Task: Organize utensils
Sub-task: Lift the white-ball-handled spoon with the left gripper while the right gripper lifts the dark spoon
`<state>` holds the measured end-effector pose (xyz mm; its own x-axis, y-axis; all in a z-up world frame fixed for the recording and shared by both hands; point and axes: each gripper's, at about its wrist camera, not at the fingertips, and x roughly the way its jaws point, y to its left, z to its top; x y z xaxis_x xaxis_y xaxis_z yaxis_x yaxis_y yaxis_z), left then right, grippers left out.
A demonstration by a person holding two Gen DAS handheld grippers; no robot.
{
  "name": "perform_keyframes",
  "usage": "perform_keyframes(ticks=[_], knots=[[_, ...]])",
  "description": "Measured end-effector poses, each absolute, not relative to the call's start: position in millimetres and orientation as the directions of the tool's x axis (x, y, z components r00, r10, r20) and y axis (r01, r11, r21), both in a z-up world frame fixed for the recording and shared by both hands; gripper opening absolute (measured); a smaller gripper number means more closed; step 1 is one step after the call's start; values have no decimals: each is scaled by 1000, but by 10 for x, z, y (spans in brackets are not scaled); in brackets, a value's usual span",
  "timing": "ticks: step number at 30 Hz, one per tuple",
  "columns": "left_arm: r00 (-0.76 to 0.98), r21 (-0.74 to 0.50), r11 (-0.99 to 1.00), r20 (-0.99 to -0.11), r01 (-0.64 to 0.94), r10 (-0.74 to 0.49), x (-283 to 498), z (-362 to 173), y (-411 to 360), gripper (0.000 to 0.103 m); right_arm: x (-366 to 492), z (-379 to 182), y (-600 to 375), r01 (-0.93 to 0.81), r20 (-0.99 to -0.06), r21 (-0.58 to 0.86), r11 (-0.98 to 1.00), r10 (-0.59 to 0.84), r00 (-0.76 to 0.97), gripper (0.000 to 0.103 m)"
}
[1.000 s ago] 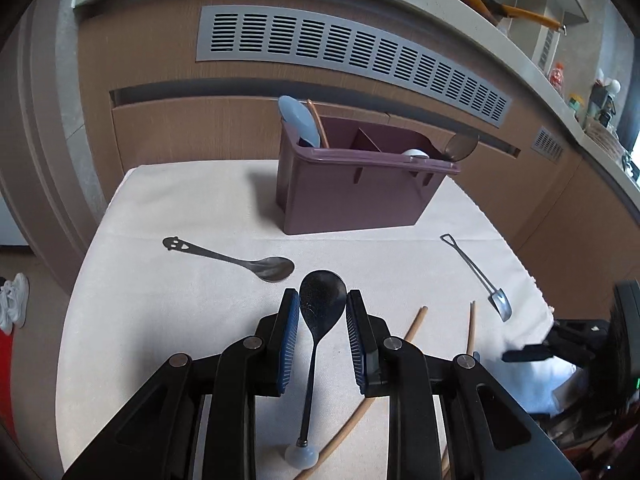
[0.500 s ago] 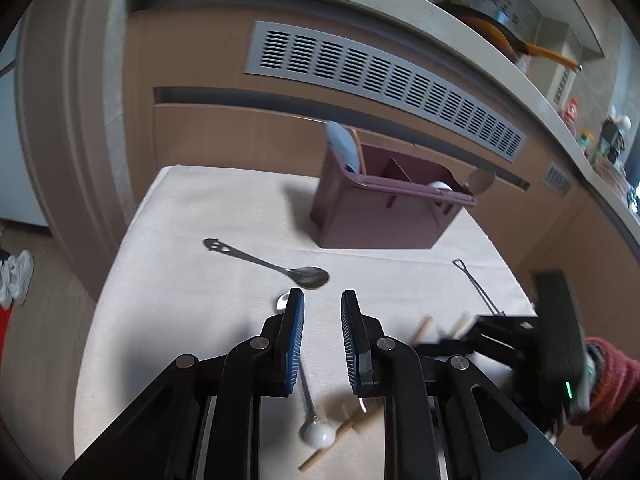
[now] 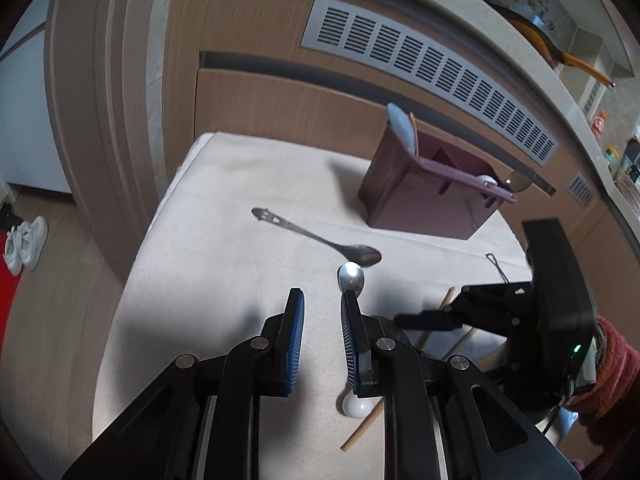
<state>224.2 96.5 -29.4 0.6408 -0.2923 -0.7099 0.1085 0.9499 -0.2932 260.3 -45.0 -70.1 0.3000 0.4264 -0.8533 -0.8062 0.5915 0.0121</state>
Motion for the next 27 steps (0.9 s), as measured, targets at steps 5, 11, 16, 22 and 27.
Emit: perform_keyframes(ticks=[5, 11, 16, 22, 27], knots=[[561, -326, 932, -747, 159, -357, 2394, -454, 785, 31, 2619, -490, -752, -741, -828, 73, 668, 455, 329, 30], [525, -234, 944, -787, 232, -324, 2271, -544, 464, 34, 2548, -319, -1500, -566, -785, 73, 821, 398, 475, 30], [661, -162, 980, -723, 116, -198, 1692, -617, 421, 34, 2440, -349, -1929, -452, -746, 100, 886, 367, 555, 30], [675, -137, 990, -729, 23, -116, 1634, -758, 426, 33, 2302, -288, -2113, -402, -717, 138, 905, 371, 590, 30], [633, -135, 989, -762, 55, -139, 1754, -847, 349, 32, 2177, -241, -2181, -383, -707, 145, 912, 367, 605, 30]])
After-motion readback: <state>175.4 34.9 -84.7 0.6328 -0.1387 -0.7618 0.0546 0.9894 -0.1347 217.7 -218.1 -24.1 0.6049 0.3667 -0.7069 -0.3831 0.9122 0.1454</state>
